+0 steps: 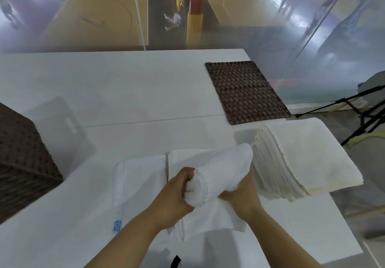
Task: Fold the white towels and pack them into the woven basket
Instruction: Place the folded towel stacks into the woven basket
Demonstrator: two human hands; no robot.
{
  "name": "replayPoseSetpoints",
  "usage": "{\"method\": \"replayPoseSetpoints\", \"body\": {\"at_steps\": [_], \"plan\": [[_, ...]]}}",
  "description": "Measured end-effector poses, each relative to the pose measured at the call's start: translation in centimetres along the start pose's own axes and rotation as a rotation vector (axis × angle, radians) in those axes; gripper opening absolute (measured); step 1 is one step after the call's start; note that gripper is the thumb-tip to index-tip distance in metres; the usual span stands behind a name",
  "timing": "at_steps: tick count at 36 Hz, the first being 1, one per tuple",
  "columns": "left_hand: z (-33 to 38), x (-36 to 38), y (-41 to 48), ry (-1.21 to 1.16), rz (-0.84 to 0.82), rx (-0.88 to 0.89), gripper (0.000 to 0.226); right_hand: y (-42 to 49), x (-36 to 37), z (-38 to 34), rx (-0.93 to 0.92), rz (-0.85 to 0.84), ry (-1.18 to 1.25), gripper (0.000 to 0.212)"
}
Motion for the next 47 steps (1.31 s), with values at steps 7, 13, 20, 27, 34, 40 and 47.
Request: {"method": "replayPoseSetpoints", "body": {"at_steps": [7, 13, 20, 27, 34, 40, 47], "plan": [[0.0, -1.0, -0.1, -0.145, 0.039, 0.019, 0.071, -0.2, -0.2, -0.3, -0.041, -0.006, 0.043, 0.117], [-0.5, -1.1, -0.3, -0.323, -0.010, -0.002, 0.074, -0.8, -0.7, -1.2, -0.133, -0.119, 0.174, 0.094], [-1.8, -2.2, -0.2, -0.395, 0.201, -0.203, 0.071, -1.0, -0.8, -1.9, -0.028, -0.093, 0.257, 0.087], [-1.9, -3.8, -0.3, -0.219, 0.399, -0.216, 0.042, -1.0, -0.6, -2.5, 0.058, -0.078, 0.320, 0.057], [1.3, -7.4, -2.2, -0.206, 0.396, -0.046, 0.029, -1.5, 0.4, -7.7, -0.050, -0.120, 0.336, 0.032], [6.0, -14.1, -6.1, -0.163, 0.493, 0.152, 0.039, -1.5, 3.4, -15.5, -0.222, -0.131, 0.343, 0.030], [7.6, -25.6, -11.4, -0.001, 0.637, 0.190, 0.024, -2.6, 10.8, -27.9, -0.529, -0.190, 0.290, 0.029]]}}
Point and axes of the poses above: each hand's wrist, its own y-axis towards the middle knuckle, its own x-axis out of the palm, z = x × y, the point moved 8 cm from there along y, towards the middle knuckle, and after that the axes turned 8 degrees about y, right-handed, at the moved point
